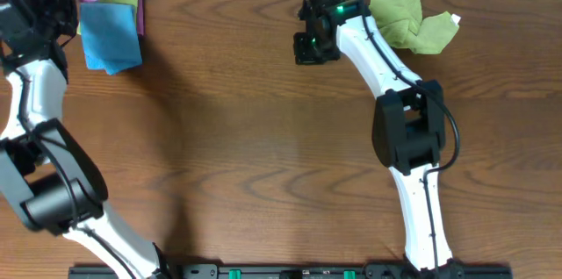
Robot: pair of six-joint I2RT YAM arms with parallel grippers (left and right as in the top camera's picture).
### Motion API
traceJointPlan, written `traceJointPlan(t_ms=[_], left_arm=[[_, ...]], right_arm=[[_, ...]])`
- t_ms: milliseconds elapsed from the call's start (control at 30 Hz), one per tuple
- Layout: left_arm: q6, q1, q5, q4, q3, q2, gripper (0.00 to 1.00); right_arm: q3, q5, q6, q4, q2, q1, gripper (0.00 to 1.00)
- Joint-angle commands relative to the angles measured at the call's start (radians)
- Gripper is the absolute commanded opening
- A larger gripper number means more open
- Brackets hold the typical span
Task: Fold the cloth
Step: 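Carry the folded cloth left with the left gripper onto the cloth stack, then open the left gripper and release the cloth on the stack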
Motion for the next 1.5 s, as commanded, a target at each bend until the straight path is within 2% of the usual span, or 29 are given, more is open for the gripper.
traceJointPlan(t_ms=[0,200,700,1000,1033,1067,1133,1167,1467], left_arm=[[-0.138,0.005,0.057,0.039,0.002,0.078,0.06],[-0.159,0.007,0.085,0.052,0.001,0.146,0.06],[-0.158,0.029,0.047,0.049,0.002,0.249,0.06],[-0.118,0.031,0.06,0.042,0.002,0.262,0.06],[-0.1,0.032,0.071,0.042,0.001,0.262,0.1],[-0.088,0.032,0.082,0.042,0.002,0.262,0.24],[-0.069,0.034,0.102,0.042,0.002,0.262,0.67],[-0.061,0.035,0.119,0.042,0.002,0.262,0.96],[-0.056,0.07,0.259,0.052,0.002,0.259,0.96]], right_arm=[[0.013,-0.001,-0.014,-0.018,-0.031,0.016,0.02],[0.013,-0.001,-0.016,-0.05,-0.031,0.02,0.01],[0.015,-0.001,-0.016,-0.061,-0.031,0.027,0.01],[0.026,-0.002,-0.016,-0.066,-0.031,0.03,0.01],[0.026,-0.002,-0.016,-0.066,-0.031,0.031,0.01],[0.026,-0.002,-0.015,-0.066,-0.031,0.031,0.01],[0.026,-0.002,-0.015,-0.07,-0.031,0.031,0.02],[0.026,-0.002,-0.016,-0.074,-0.031,0.031,0.01],[0.032,-0.002,-0.016,-0.091,-0.031,0.039,0.01]])
